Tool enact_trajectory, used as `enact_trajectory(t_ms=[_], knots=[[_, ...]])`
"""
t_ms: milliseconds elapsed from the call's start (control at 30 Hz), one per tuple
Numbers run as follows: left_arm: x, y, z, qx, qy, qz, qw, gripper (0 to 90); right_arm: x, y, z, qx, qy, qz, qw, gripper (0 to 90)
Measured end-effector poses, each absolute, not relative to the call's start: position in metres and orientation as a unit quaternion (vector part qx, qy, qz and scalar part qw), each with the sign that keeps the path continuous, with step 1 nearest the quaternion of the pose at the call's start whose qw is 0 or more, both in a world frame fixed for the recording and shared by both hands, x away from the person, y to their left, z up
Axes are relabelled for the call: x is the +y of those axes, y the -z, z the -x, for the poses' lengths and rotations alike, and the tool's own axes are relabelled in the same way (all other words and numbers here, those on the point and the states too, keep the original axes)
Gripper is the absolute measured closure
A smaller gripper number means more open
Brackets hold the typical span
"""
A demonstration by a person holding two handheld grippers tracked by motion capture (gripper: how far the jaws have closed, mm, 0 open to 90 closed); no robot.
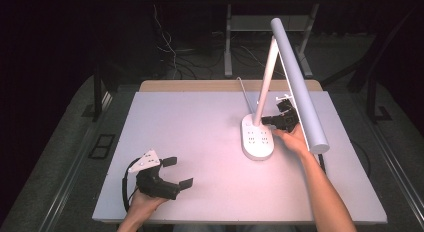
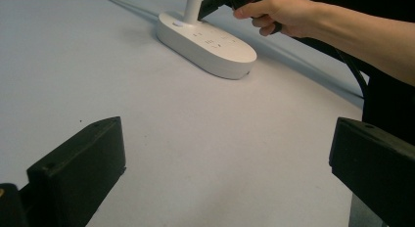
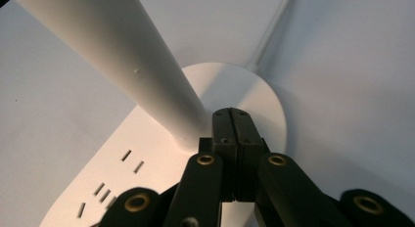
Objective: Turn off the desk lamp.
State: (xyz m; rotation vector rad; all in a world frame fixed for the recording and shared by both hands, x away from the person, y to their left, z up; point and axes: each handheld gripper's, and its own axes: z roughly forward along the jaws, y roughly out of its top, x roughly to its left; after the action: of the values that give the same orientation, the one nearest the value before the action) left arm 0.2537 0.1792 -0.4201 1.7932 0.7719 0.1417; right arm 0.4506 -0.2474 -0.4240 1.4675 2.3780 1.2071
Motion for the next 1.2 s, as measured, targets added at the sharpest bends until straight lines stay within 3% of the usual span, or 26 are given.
enact_trajectory(t_ms=[1200], knots=[[0.179, 0.420, -0.254, 0.327, -0.058, -0.760, 0.558, 0.0, -0.247, 0.416, -0.441, 0.779, -0.400, -0.479, 0.059, 90.0]])
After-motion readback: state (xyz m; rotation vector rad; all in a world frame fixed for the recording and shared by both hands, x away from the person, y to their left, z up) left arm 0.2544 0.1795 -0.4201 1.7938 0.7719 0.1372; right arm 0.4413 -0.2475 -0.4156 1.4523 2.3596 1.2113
